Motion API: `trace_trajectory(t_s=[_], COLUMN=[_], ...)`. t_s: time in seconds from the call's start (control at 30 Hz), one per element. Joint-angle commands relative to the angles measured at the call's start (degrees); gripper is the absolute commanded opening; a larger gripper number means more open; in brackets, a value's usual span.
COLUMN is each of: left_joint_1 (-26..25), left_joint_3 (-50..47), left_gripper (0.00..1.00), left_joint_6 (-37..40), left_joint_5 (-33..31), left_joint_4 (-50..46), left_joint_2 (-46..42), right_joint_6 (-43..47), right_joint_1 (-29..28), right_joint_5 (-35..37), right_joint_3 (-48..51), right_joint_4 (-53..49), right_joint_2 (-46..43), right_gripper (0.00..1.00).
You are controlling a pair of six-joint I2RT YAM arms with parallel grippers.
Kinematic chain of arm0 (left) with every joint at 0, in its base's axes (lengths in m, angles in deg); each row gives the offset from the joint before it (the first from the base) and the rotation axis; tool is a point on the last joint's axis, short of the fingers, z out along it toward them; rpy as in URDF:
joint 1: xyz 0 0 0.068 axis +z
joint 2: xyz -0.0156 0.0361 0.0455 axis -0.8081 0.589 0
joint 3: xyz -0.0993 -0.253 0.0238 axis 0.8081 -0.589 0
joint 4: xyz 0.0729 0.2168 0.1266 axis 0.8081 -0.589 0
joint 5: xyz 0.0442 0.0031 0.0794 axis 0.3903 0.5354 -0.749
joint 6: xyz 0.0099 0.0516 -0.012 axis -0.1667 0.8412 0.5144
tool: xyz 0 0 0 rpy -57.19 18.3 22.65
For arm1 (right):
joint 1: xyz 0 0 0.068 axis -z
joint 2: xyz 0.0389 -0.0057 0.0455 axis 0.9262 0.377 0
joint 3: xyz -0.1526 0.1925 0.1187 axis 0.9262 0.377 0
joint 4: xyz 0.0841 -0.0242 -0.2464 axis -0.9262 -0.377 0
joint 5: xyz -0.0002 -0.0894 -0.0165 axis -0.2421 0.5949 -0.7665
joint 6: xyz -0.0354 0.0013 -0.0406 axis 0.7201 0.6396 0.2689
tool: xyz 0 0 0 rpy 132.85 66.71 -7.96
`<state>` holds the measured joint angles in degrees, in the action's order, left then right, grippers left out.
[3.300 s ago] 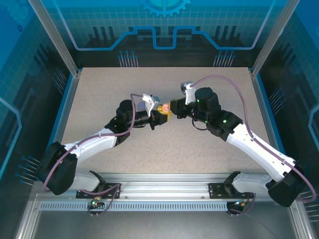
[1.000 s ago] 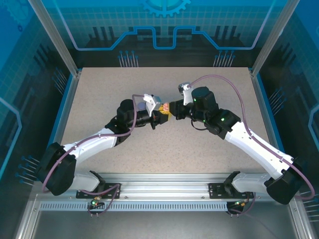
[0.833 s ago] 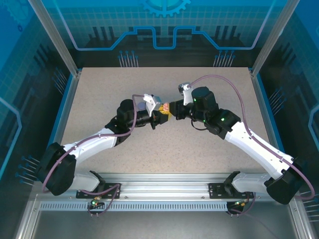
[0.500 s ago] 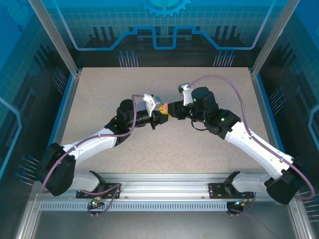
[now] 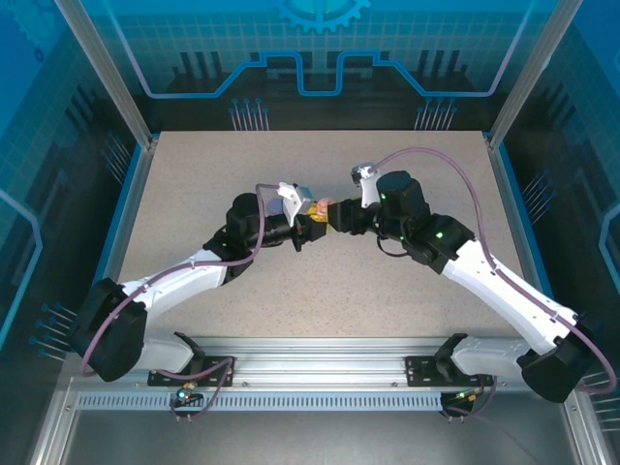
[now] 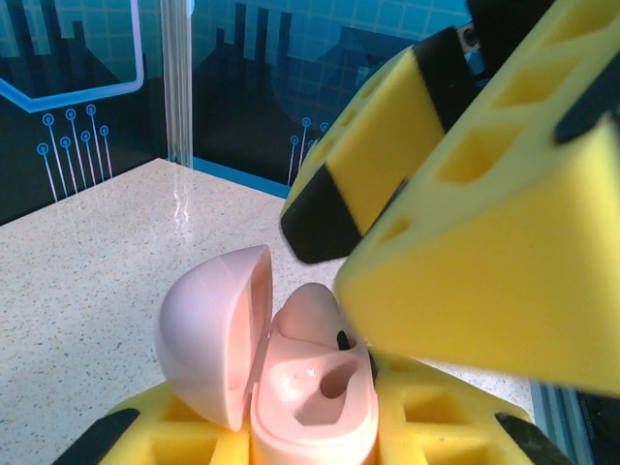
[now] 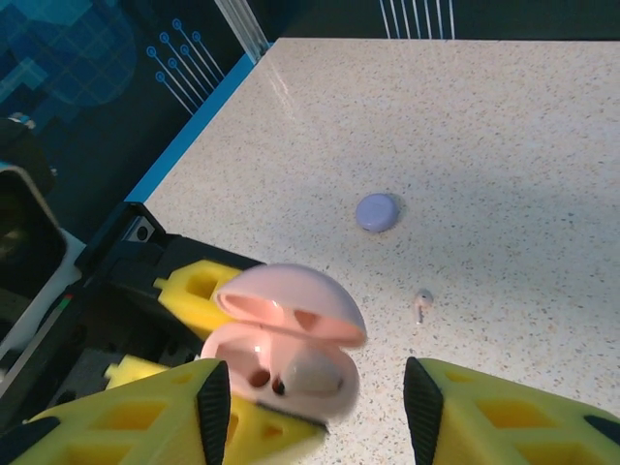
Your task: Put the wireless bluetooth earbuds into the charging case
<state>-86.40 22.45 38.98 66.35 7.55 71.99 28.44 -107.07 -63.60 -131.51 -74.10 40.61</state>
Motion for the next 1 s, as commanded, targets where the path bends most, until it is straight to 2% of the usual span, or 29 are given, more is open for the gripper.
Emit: trace_trajectory(t_s=[0.0, 0.2, 0.4, 0.67, 0.97], left_joint_1=[2.1, 5.0, 6.3, 6.6, 6.7], left_joint_3=[-2.1, -5.5, -6.9, -7.8, -9.0], left_gripper=[0.15, 0.15, 0.15, 0.17, 0.17], left_joint_6=[-2.0, -1.9, -1.5, -1.3, -2.3], left_joint_5=[1.7, 5.0, 7.8, 7.7, 6.5], left_joint_4=[2.3, 0.3, -5.0, -12.4, -14.8], left_joint_2=[-1.7, -6.0, -12.6, -20.3, -24.2], right_joint_6=[0.4, -0.3, 4.8, 8.8, 10.2], right_joint_1=[2.1, 9.3, 13.9, 13.5, 8.2], right_joint_5=[2.2, -1.5, -8.9, -15.4, -12.5], right_joint_3=[-0.4, 1.0, -2.6, -10.9, -26.8], right_joint_4=[-2.2, -5.6, -9.9, -10.3, -16.7], right_joint_2=[-2.5, -1.3, 8.5, 26.0, 45.8], right_gripper=[0.53, 0.54, 0.54, 0.51, 0.5])
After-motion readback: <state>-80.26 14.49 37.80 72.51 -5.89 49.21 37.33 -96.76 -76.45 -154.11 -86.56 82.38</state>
